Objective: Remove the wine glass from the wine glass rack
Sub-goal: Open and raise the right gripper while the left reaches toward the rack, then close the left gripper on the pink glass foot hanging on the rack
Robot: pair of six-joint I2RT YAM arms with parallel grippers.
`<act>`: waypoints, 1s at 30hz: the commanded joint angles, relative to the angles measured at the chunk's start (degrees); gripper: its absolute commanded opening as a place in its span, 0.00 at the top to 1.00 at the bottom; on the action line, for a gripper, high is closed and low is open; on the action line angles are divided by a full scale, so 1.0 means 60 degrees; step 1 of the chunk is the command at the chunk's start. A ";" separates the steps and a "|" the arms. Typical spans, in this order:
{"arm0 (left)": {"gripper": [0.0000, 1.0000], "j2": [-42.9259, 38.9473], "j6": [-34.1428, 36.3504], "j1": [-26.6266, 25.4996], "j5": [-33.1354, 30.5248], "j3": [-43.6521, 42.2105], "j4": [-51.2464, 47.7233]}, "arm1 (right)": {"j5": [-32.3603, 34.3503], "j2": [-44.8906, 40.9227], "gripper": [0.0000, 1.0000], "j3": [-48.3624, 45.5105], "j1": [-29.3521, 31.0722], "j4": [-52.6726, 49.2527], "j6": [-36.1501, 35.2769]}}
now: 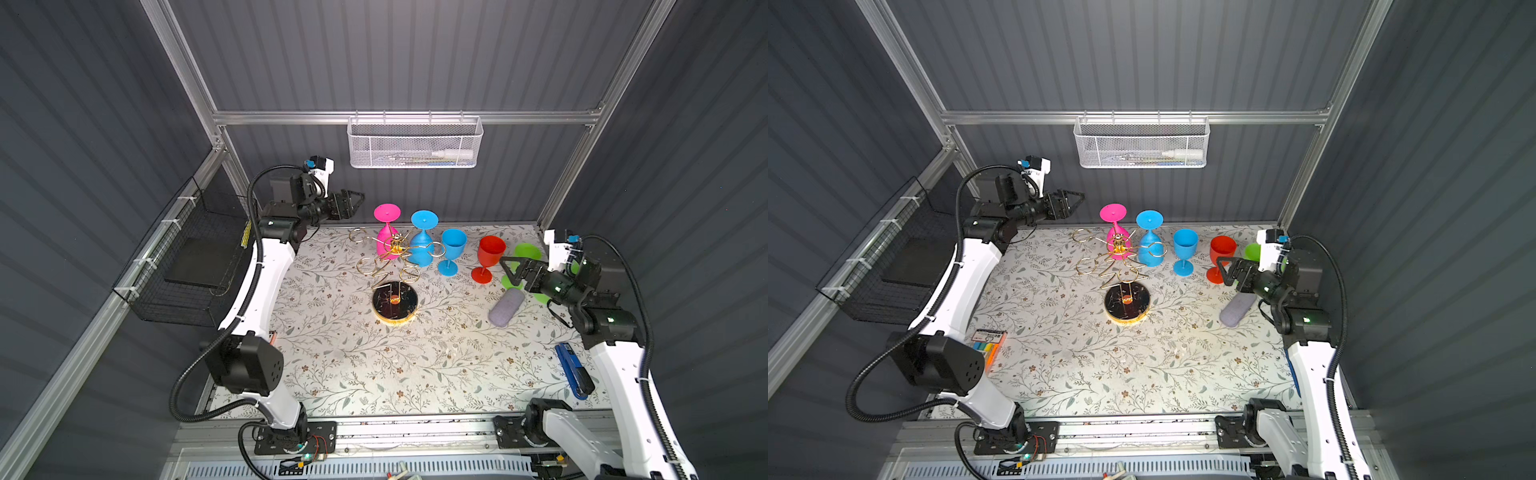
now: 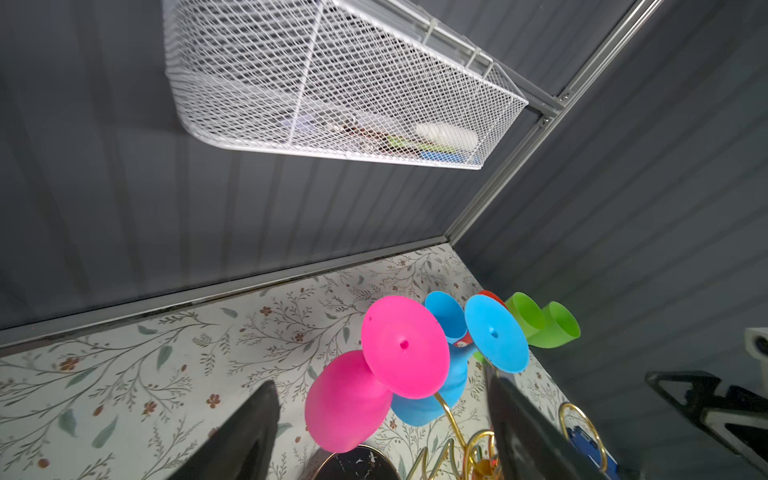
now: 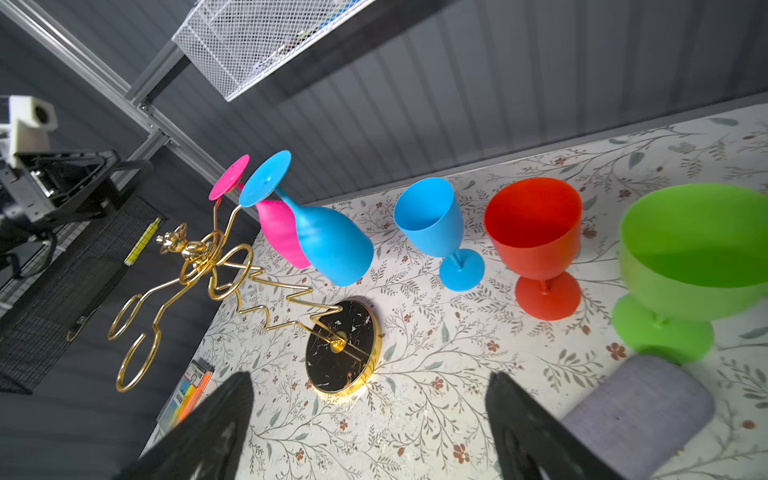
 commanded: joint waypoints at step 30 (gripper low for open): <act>0.43 0.3492 -0.0107 -0.0408 0.2115 0.3376 -0.1648 | 0.0856 0.0381 0.08 -0.0394 0.2233 0.1185 0.0630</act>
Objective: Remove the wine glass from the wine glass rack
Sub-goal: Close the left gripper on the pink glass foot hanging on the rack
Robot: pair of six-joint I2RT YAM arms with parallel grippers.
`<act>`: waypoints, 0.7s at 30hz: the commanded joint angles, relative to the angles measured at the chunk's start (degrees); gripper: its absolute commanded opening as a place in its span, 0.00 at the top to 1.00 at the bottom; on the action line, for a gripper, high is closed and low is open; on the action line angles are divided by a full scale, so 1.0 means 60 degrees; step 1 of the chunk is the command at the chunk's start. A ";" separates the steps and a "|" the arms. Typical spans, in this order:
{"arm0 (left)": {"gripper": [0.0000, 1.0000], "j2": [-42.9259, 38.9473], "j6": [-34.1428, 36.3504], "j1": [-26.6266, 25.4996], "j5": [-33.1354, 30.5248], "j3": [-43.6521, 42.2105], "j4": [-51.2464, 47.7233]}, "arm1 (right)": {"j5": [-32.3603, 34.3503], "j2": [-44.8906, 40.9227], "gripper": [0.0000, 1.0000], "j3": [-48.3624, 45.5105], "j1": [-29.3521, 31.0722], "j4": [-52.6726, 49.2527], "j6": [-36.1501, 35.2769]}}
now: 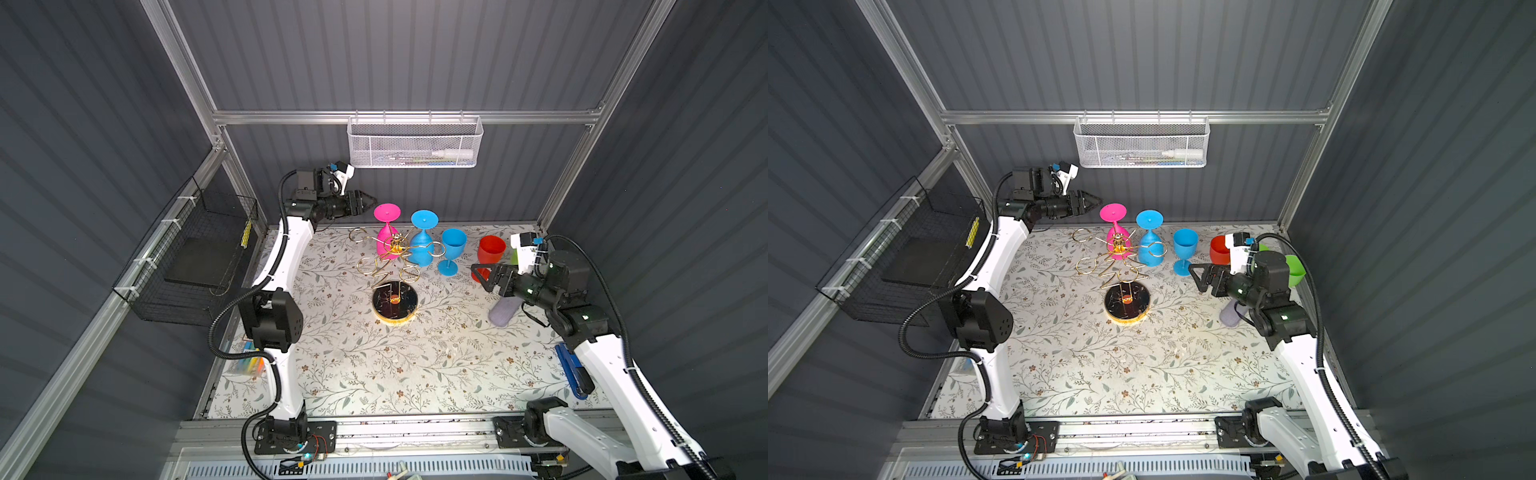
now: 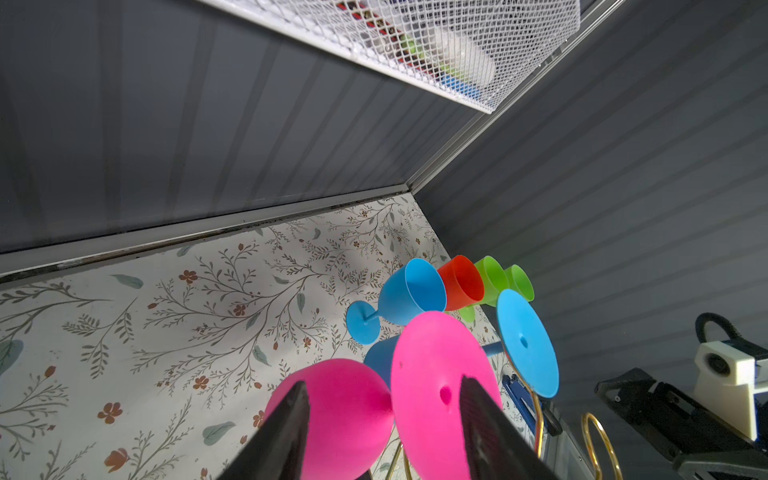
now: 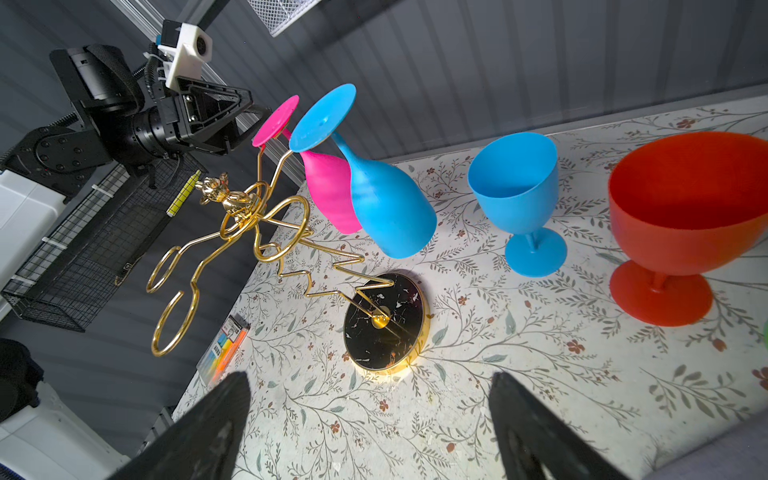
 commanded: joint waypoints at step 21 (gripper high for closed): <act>0.70 0.0240 0.0375 -0.0357 0.0280 0.0307 -0.0724 | 0.0142 0.0182 0.07 0.0171 0.0166 0.0344 0.0048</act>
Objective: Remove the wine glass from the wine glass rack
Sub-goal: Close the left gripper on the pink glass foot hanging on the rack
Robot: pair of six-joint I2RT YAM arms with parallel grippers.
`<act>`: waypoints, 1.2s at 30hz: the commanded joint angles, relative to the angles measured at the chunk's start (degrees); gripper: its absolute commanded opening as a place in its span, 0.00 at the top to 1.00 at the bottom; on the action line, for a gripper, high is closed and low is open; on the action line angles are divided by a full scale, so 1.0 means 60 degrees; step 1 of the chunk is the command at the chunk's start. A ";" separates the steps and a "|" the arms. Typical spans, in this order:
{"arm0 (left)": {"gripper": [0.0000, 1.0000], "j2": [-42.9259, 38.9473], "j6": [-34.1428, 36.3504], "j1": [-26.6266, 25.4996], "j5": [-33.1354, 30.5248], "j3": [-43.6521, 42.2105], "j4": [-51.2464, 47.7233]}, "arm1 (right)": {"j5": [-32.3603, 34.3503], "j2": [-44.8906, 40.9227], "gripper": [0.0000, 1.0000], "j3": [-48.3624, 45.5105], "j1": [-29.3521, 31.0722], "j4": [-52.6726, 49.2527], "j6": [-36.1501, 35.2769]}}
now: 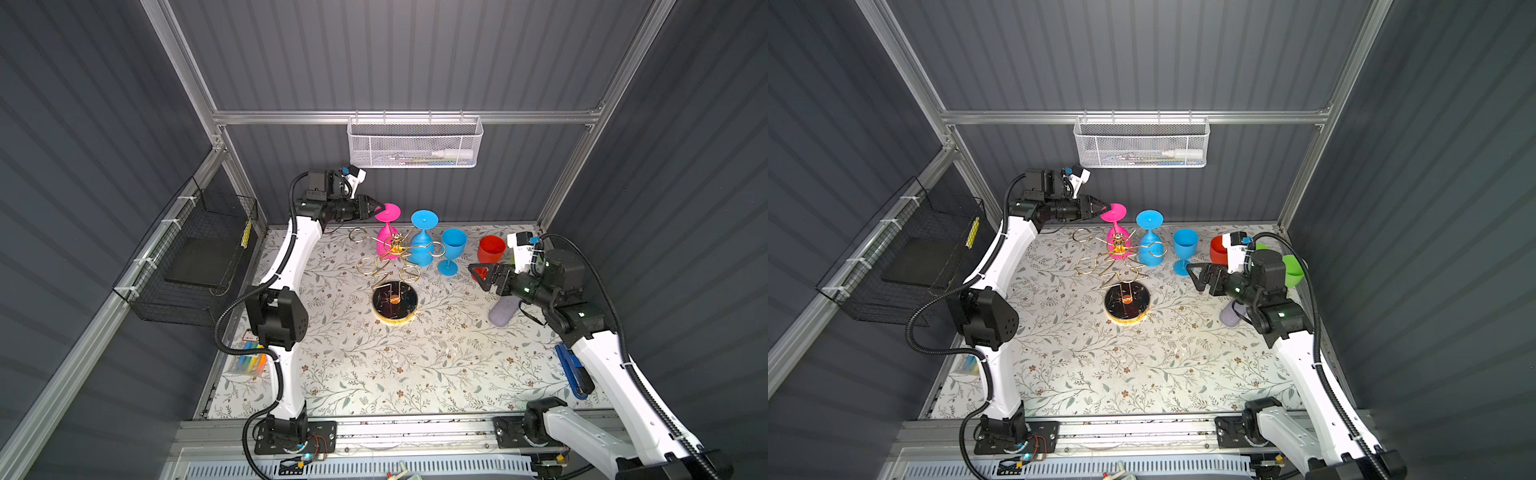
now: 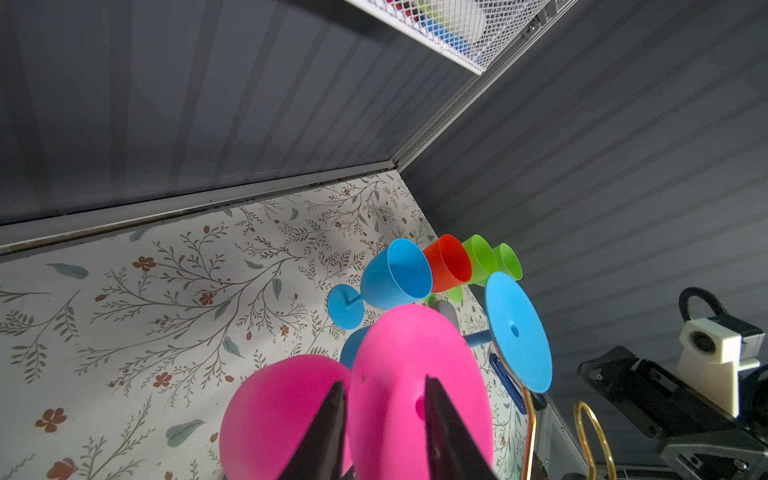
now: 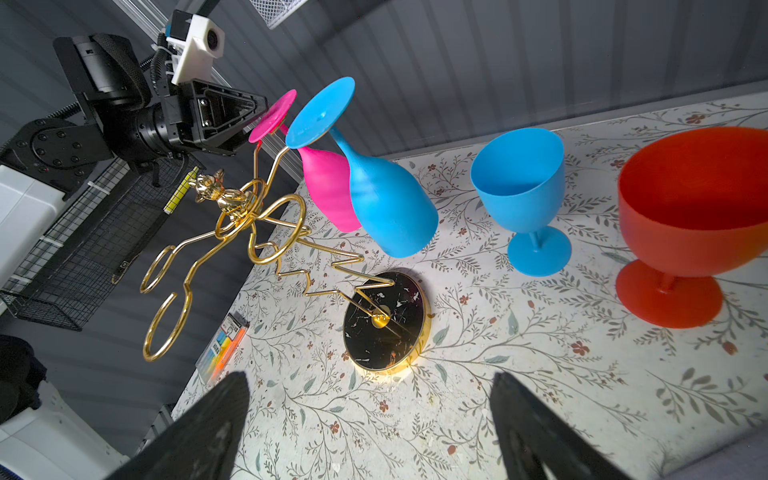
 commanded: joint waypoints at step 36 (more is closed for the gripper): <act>1.00 -0.0811 -0.1306 -0.0027 0.1280 -0.0539 0.1327 | 0.0302 -0.0540 0.05 0.0068 0.0071 -0.0067 0.0052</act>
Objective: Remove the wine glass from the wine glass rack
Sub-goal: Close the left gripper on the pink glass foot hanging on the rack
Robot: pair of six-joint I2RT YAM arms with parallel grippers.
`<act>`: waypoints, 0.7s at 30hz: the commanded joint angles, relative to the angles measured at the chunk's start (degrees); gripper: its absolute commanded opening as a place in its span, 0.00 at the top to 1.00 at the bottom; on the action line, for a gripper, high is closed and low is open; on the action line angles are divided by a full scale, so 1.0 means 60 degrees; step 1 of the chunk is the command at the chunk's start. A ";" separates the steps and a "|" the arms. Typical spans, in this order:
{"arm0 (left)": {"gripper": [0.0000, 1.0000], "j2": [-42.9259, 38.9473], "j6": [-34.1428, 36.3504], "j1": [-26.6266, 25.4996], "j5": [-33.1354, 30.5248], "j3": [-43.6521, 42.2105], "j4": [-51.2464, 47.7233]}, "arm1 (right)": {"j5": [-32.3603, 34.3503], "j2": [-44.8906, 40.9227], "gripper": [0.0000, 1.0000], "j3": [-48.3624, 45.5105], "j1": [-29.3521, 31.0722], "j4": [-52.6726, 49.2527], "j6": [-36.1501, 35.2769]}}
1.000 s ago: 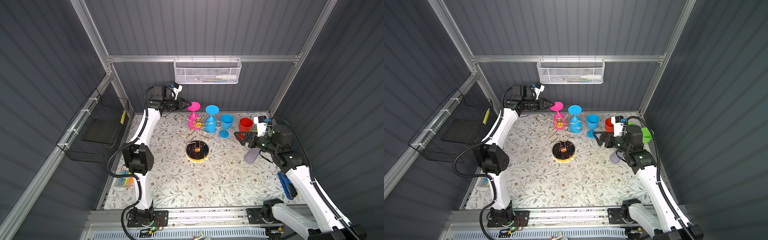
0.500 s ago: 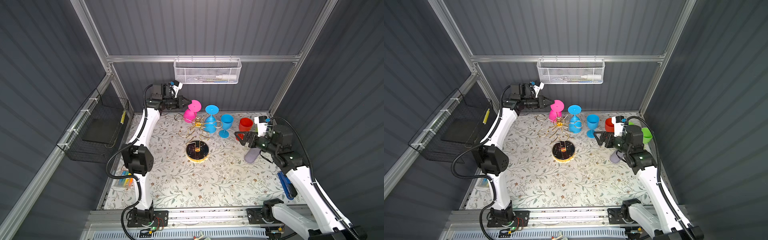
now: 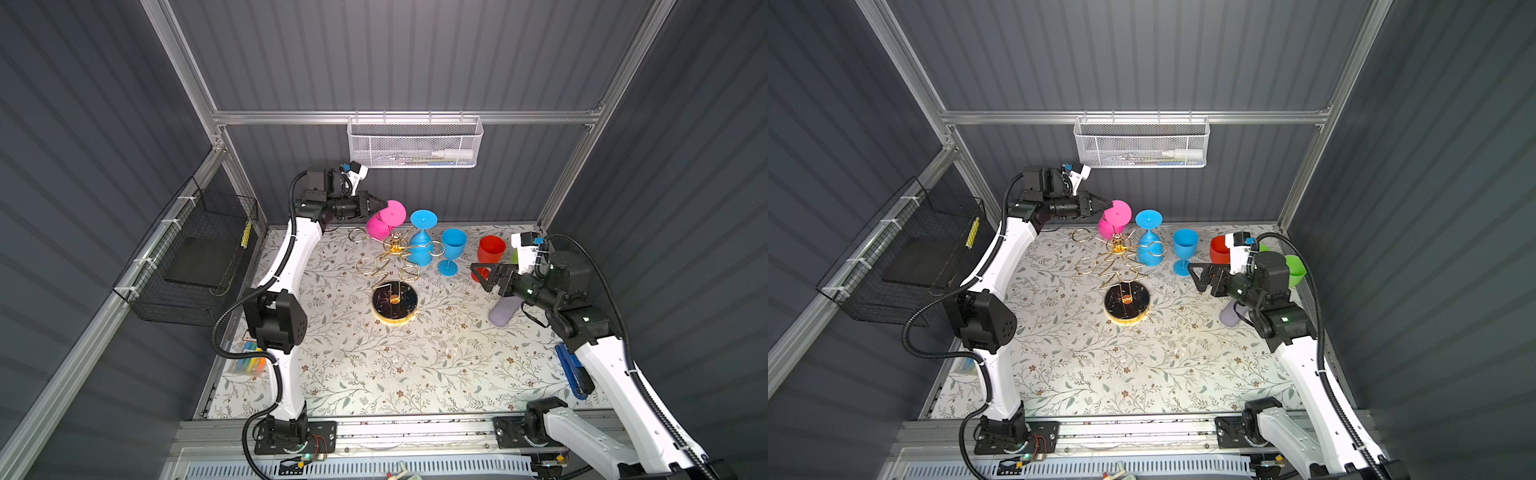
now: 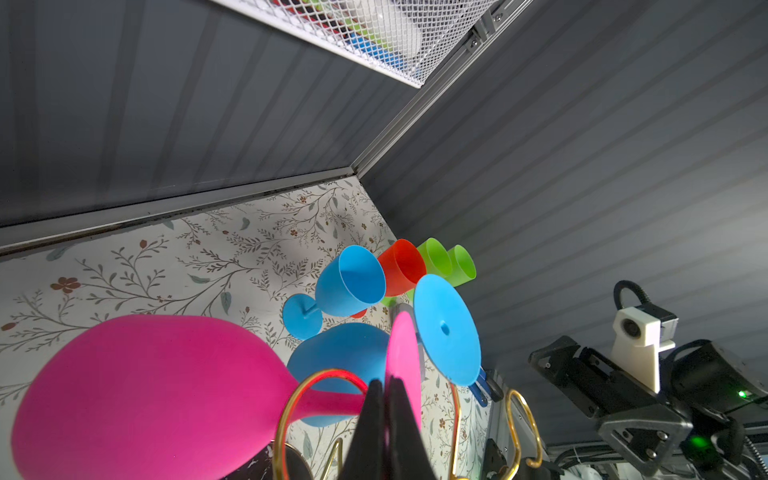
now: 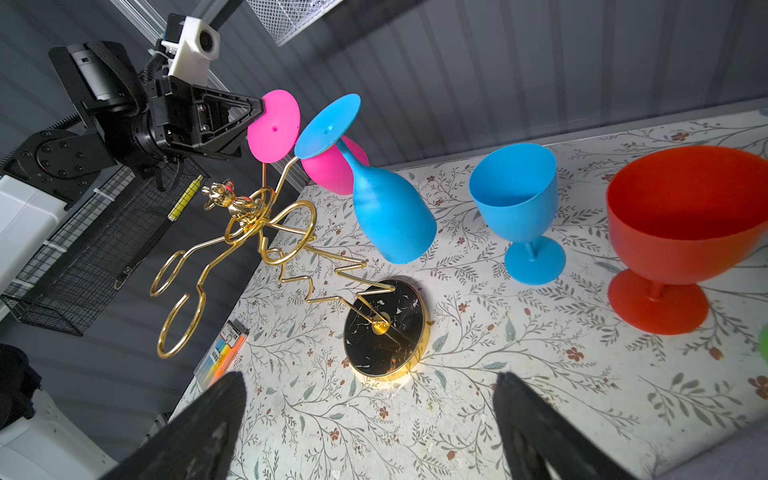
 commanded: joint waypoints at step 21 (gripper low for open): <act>1.00 -0.1159 -0.1713 0.0288 0.1042 -0.1357 0.2120 | 0.0066 -0.0280 0.05 0.0186 0.0066 -0.0190 0.0129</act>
